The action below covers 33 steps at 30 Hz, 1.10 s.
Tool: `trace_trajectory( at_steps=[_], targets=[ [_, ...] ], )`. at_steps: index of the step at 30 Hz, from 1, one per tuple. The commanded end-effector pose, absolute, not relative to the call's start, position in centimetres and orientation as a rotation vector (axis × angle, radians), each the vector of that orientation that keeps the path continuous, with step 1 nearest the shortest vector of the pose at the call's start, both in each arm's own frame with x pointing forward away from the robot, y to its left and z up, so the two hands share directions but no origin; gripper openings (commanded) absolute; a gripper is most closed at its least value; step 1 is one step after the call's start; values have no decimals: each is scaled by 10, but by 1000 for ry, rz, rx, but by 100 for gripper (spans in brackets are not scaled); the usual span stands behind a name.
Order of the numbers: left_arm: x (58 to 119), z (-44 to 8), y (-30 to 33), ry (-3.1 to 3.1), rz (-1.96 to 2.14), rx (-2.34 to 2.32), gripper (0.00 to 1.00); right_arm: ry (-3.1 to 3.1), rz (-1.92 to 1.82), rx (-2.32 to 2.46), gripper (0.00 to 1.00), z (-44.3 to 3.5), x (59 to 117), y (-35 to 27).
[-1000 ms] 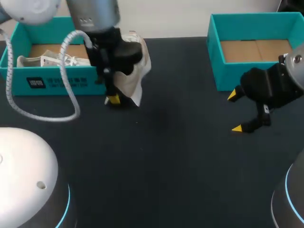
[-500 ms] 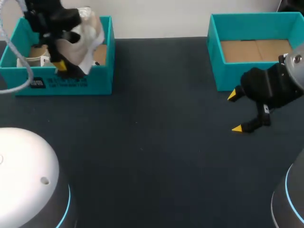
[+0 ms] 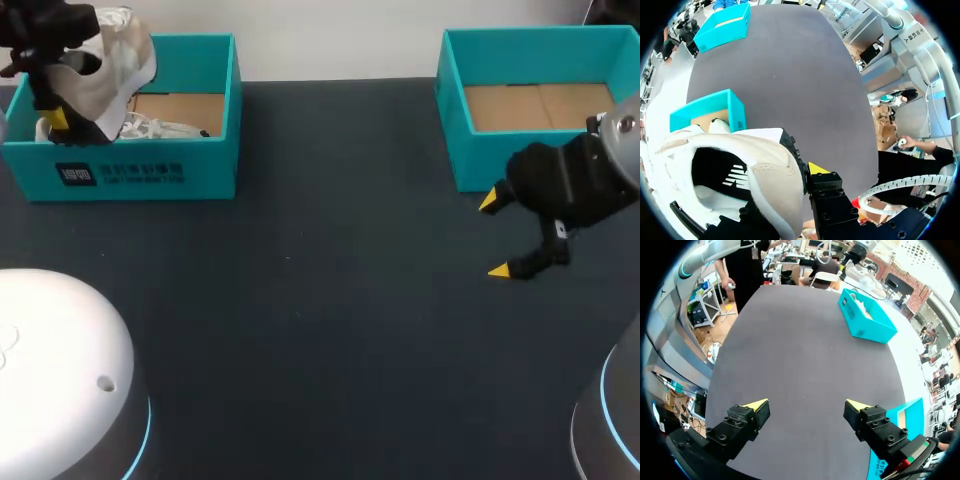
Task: Take the shoe out of the shoebox, open the shoe tongue, remove and reinsert the insole, then place the shoe into the shoebox
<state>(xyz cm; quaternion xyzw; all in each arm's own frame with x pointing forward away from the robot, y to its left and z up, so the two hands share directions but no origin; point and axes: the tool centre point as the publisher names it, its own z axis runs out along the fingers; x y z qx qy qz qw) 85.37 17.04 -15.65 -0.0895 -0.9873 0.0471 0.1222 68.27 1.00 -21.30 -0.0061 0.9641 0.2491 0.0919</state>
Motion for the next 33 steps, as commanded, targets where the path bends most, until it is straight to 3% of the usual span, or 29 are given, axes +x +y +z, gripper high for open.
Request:
trace_trajectory(
  at_steps=[1, 9, 33],
  targets=[
    [856, -155, 170, -2877, 132, -262, 0, 2864, 737, -18, 100, -214, 683, 11],
    [856, -155, 170, -2877, 132, -262, 0, 2864, 737, -18, 100, -214, 683, 11],
    [1006, -169, 270, -2860, 140, -282, 0, 2864, 737, -18, 100, -214, 683, 11]
  ],
)
